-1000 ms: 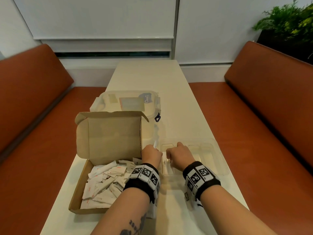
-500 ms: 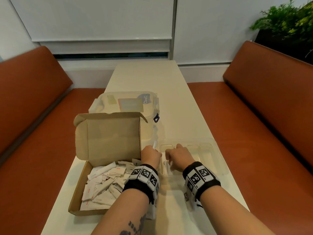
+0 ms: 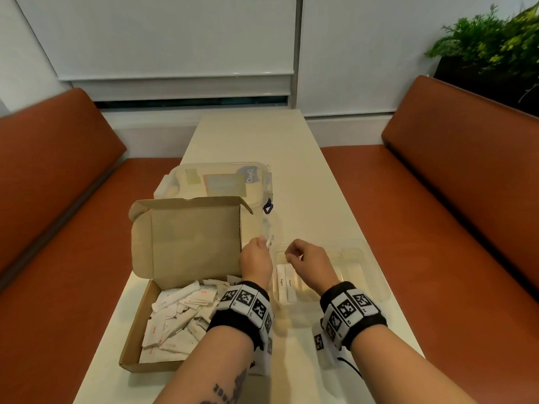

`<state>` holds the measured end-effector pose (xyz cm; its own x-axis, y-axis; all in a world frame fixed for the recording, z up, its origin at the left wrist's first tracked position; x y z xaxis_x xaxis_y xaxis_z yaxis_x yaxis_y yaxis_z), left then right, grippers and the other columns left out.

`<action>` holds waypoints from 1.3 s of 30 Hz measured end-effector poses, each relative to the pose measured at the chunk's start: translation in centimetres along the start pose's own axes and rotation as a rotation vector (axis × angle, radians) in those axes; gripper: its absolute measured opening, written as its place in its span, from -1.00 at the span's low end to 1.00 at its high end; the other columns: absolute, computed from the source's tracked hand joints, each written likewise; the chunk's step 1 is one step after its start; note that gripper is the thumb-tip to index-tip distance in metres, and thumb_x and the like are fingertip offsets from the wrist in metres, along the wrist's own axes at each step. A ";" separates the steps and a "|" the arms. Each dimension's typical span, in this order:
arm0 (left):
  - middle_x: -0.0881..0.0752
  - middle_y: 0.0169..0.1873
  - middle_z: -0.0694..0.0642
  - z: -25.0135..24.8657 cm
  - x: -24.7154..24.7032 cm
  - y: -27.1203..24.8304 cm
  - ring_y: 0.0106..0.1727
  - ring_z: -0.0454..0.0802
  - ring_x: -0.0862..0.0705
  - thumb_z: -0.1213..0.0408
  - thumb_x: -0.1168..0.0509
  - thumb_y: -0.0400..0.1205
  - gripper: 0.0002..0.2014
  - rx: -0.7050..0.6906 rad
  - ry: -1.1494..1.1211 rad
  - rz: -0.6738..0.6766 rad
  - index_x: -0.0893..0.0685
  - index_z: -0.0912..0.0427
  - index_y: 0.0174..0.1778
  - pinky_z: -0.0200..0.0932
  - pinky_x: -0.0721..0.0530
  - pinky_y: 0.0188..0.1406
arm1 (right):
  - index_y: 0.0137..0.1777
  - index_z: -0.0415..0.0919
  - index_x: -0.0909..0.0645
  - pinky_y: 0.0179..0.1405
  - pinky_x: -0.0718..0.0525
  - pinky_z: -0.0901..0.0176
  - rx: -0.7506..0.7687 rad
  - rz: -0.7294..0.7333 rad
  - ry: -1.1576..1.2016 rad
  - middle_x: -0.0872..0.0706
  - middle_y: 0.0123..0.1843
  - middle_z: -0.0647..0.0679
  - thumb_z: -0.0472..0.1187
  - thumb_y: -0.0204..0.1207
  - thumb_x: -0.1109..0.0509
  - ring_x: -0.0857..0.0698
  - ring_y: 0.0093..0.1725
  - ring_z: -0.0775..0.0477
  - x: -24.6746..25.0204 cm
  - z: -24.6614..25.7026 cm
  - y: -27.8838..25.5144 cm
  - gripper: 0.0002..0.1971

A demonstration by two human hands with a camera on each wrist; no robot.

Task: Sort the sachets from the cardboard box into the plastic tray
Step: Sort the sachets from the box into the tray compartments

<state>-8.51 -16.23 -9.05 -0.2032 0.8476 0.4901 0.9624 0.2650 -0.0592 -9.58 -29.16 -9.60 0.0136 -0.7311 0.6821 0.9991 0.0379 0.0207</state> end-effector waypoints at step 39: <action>-0.69 -0.11 0.09 0.2 -0.2 -1.1 -0.11 -0.01 -0.64 0.28 -0.37 0.60 -0.94 -0.007 -0.222 0.088 -0.61 0.15 -0.10 -0.07 -0.65 -0.02 | -0.17 -0.28 -0.65 -0.30 -0.67 0.28 -0.247 -0.199 0.689 -0.74 -0.30 -0.15 -0.37 0.41 -0.53 -0.68 -0.36 0.00 3.1 0.1 0.3 -0.90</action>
<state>-9.59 -16.60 -9.26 -0.1528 0.9478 0.2798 0.9792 0.1835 -0.0866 -9.22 -31.36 -7.37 -0.2264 -0.9715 0.0699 0.9644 -0.2336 -0.1242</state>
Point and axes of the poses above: each hand's wrist, its own y-axis towards the middle knuckle, its own x-axis out of the back of the hand, z = x × y, the point moved 3 cm from there along y, towards the middle knuckle
